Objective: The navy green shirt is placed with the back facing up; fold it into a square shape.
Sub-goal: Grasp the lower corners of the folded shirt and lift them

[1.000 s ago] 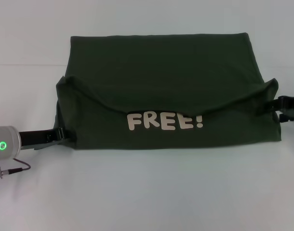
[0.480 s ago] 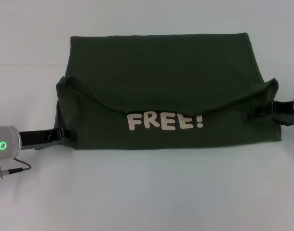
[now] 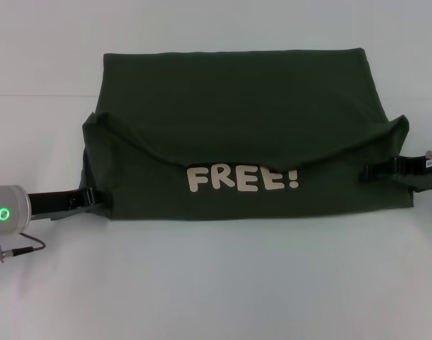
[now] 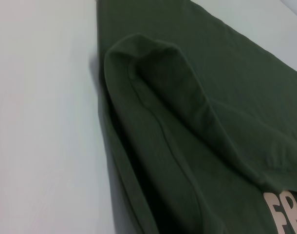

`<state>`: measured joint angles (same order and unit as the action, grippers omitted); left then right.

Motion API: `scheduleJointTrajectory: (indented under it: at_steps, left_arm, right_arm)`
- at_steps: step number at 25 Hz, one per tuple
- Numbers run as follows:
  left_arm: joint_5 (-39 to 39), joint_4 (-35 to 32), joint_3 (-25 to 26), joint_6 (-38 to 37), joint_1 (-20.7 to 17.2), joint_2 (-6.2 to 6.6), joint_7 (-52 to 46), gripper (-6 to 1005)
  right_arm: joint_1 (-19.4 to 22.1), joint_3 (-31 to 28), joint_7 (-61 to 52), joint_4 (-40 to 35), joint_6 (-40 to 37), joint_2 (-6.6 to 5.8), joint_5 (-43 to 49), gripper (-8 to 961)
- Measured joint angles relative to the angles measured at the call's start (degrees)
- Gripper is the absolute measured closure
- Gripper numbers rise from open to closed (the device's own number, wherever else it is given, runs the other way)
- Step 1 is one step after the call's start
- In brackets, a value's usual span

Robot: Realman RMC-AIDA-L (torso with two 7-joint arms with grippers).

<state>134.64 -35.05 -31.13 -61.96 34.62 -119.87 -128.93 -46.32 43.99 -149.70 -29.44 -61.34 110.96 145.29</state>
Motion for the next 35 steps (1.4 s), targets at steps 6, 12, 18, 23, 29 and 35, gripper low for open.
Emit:
scheduleJointTrajectory:
  at_steps: [6, 12, 18, 23, 29, 35]
  left_arm:
    - [0.0, 0.0, 0.0, 0.0, 0.0, 0.0, 0.0, 969]
    - [0.0, 0.0, 0.0, 0.0, 0.0, 0.0, 0.0, 969]
    - [0.0, -0.1, -0.1, 0.1, 0.0, -0.07, 0.0, 968]
    - [0.0, -0.1, 0.0, 0.0, 0.0, 0.0, 0.0, 968]
    - [0.1, -0.1, 0.2, -2.4, -0.1, 0.17, -0.3, 969]
    - [0.7, -2.8, 1.5, -13.2, -1.4, 0.98, -1.1, 969]
  right_arm:
    - [0.5, -0.2, -0.3, -0.7, -0.4, 0.11, -0.1, 126]
    - [0.8, 0.1, -0.3, -0.9, -0.3, 0.12, -0.1, 270]
    - [0.9, 0.1, -0.4, -0.9, -0.7, 0.12, -0.1, 594]
    - [1.2, -0.1, -0.4, -0.9, -1.3, 0.12, -0.1, 790]
    - [2.1, -0.3, 0.1, -1.9, -3.7, -0.19, -0.2, 871]
    - [5.2, -0.8, 2.1, -6.5, -12.3, -0.33, -0.7, 912]
